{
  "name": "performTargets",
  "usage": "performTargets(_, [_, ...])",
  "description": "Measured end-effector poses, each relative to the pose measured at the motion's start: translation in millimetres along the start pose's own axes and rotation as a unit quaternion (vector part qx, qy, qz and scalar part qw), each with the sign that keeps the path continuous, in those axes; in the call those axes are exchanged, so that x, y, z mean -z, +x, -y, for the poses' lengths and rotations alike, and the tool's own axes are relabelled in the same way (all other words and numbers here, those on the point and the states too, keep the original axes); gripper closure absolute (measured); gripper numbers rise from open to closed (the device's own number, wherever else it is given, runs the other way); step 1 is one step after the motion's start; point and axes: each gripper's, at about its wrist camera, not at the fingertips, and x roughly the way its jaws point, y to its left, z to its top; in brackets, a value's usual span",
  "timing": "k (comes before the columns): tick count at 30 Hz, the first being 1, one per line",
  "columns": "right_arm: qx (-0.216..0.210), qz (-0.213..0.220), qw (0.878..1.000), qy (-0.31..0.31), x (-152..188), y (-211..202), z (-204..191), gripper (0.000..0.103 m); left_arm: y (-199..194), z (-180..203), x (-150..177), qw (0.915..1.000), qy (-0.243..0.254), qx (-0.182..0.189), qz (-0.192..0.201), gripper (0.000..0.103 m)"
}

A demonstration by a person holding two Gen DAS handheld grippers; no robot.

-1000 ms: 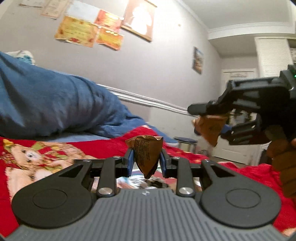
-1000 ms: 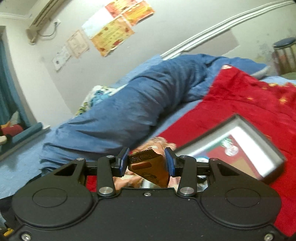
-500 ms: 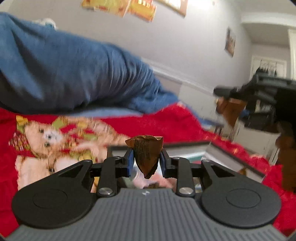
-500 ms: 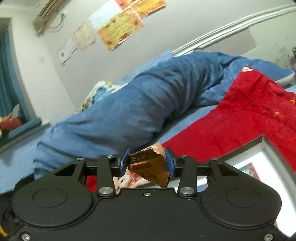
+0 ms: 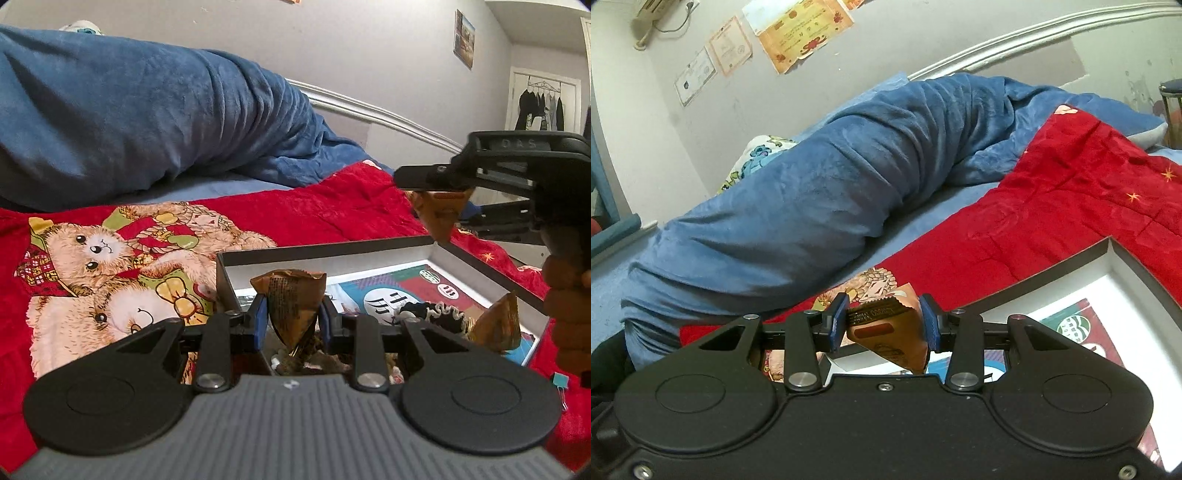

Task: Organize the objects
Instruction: 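Lower both triangles into the box and open both grippers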

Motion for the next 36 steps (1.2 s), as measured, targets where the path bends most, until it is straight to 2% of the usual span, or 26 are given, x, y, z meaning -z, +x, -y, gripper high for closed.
performTargets(12, [0.049,-0.035,0.998,0.014,16,18,-9,0.063,1,2,1,1.0000,0.004,0.003,-0.002,0.070])
performTargets(21, [0.088,-0.084,0.992,-0.016,25,40,-25,0.063,1,4,3,0.9999,0.008,0.006,-0.004,0.070])
performTargets(29, [0.108,-0.122,0.986,-0.024,33,58,-33,0.063,1,8,6,0.9998,0.021,0.003,0.002,0.069])
performTargets(36, [0.112,-0.129,0.985,-0.031,37,63,-32,0.063,0,7,8,0.9998,0.020,0.007,0.005,0.069])
